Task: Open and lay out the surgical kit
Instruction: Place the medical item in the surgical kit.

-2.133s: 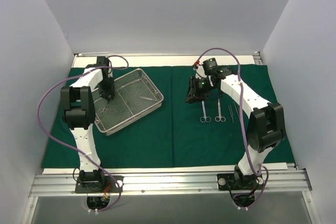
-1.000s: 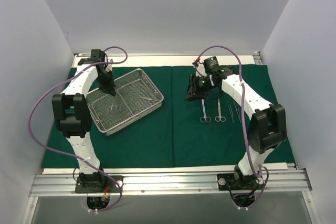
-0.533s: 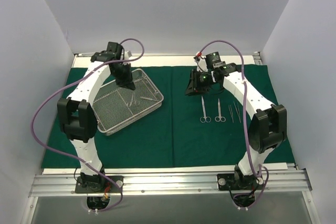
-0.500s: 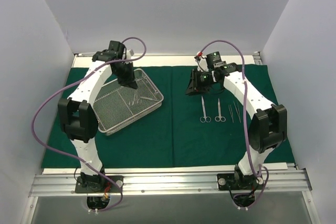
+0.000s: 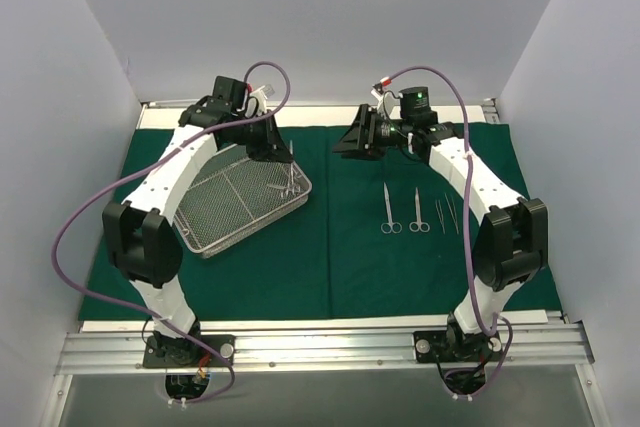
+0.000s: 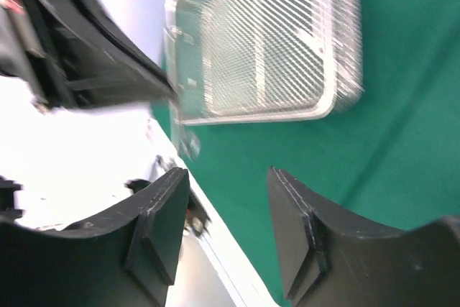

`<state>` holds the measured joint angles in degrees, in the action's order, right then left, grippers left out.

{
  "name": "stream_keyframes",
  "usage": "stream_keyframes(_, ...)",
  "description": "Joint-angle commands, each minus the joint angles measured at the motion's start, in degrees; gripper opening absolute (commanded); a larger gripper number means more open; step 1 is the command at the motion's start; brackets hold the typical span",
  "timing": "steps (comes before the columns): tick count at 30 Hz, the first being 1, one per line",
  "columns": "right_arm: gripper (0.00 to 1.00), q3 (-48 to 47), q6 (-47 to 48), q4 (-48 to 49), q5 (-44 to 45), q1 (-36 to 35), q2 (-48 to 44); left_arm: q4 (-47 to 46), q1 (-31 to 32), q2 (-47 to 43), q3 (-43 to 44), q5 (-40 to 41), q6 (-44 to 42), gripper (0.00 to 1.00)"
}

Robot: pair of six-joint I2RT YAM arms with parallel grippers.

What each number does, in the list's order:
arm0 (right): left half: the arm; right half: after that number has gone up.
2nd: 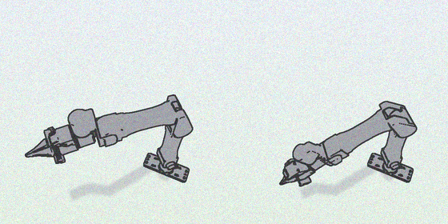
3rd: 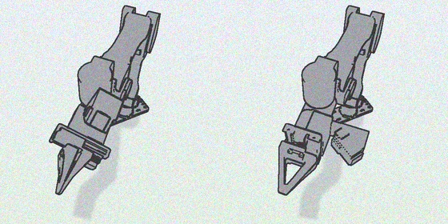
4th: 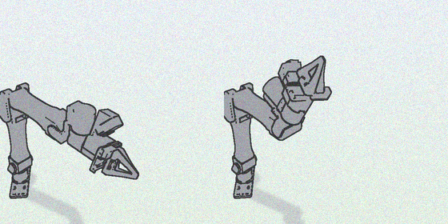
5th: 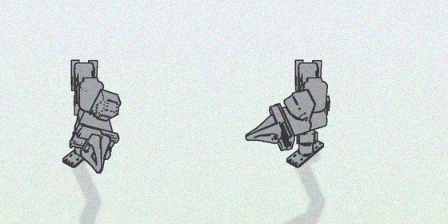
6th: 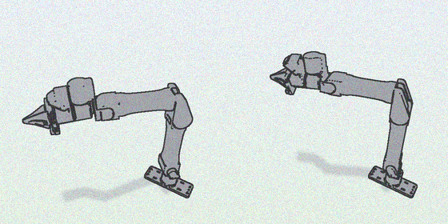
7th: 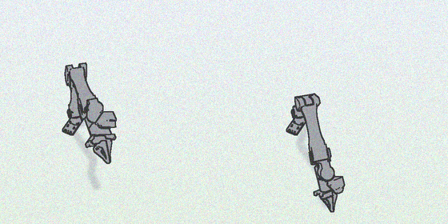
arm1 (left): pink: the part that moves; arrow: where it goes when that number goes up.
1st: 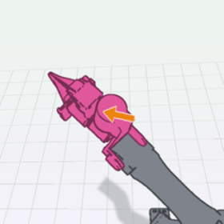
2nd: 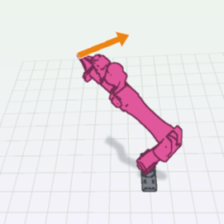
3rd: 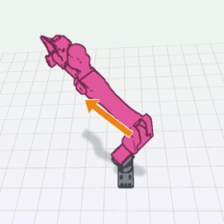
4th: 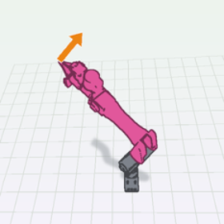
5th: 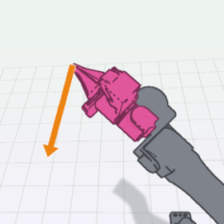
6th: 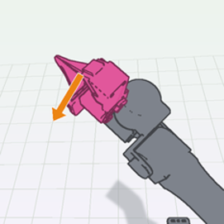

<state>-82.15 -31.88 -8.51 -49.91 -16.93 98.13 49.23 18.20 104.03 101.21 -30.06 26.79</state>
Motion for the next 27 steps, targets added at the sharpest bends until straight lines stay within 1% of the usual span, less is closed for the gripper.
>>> stream_keyframes(1,0.49,0.0,-7.0,13.1,-7.5,-0.8,-2.8,-11.1,1.7,-5.5,-2.9,-9.6,3.9,0.02)
stream_keyframes(4,0.51,-0.4,-8.2,15.6,-8.1,-1.1,-2.5,-16.3,2.6,-7.8,-6.8,-12.6,5.5,0.02)
stream_keyframes(8,0.52,1.4,-11.3,22.0,-8.7,-1.5,-3.3,-22.9,3.4,-10.7,-11.2,-16.6,9.2,0.02)
stream_keyframes(12,0.56,2.1,-12.8,24.5,-8.7,-2.1,-4.3,-27.6,4.0,-12.1,-14.0,-19.0,11.5,0.02)
stream_keyframes(16,0.57,3.0,-12.9,25.2,-8.4,-2.8,-4.9,-32.3,4.3,-12.1,-15.8,-21.5,13.7,0.02)
stream_keyframes(19,0.55,3.8,-13.8,26.9,-8.6,-3.0,-5.0,-36.1,4.5,-12.2,-17.3,-23.2,16.5,0.02)
stream_keyframes(24,0.50,5.6,-16.4,30.6,-9.5,-3.5,-5.4,-39.0,4.7,-12.0,-18.8,-24.2,19.3,0.02)
stream_keyframes(27,0.47,6.5,-17.2,31.7,-10.3,-3.6,-5.5,-44.0,4.7,-12.3,-20.3,-25.2,22.3,0.02)
